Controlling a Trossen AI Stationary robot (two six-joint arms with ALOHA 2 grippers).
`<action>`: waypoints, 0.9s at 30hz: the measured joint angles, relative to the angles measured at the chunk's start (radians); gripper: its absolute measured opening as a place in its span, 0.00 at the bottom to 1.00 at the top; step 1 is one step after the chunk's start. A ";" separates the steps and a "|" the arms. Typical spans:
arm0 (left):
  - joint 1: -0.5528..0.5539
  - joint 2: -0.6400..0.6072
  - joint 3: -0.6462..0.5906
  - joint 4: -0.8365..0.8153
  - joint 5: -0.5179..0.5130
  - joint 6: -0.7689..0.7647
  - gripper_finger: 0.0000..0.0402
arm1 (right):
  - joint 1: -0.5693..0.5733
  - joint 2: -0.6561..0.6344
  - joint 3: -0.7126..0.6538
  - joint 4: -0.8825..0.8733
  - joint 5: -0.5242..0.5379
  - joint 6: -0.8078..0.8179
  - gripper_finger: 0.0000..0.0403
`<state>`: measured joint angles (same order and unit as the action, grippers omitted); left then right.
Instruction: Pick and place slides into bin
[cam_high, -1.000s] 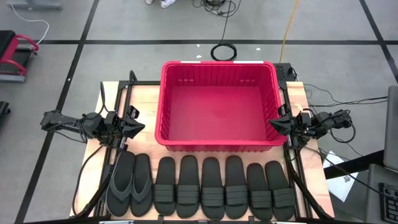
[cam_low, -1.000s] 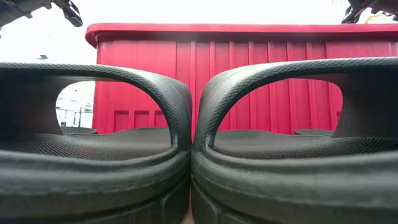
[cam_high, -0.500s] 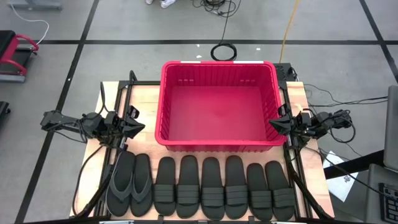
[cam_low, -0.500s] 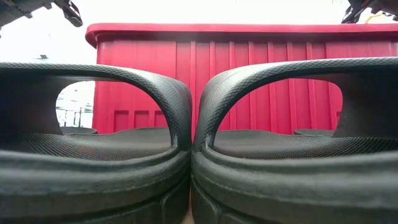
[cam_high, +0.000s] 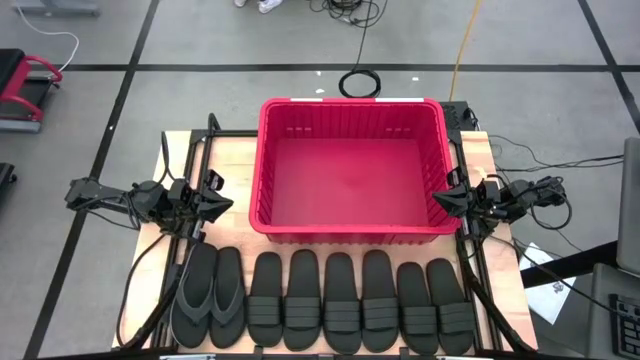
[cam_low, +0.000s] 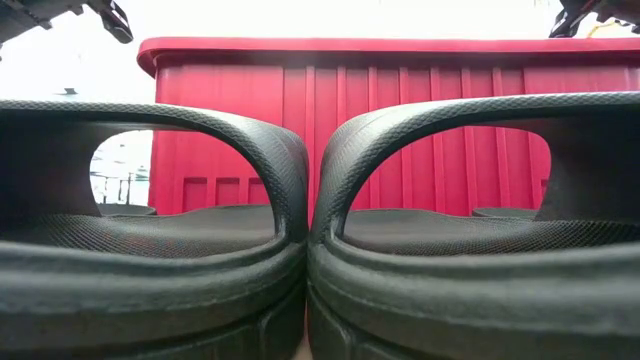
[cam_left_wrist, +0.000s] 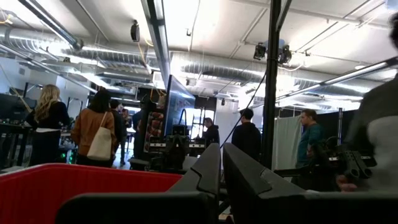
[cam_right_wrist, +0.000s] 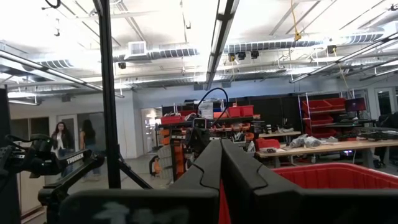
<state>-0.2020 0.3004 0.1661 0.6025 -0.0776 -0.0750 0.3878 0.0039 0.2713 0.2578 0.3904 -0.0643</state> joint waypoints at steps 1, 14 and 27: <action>0.000 0.000 0.000 0.000 0.000 0.000 0.06 | 0.000 0.000 0.000 0.003 0.000 0.000 0.00; 0.000 0.000 0.000 0.000 0.000 0.000 0.06 | 0.000 0.000 0.000 0.014 -0.001 0.000 0.00; 0.000 0.000 0.000 0.000 0.000 0.000 0.06 | 0.000 0.016 0.000 0.064 0.000 0.000 0.00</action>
<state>-0.2017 0.3001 0.1661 0.6022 -0.0773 -0.0753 0.3879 0.0200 0.2710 0.3216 0.3904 -0.0642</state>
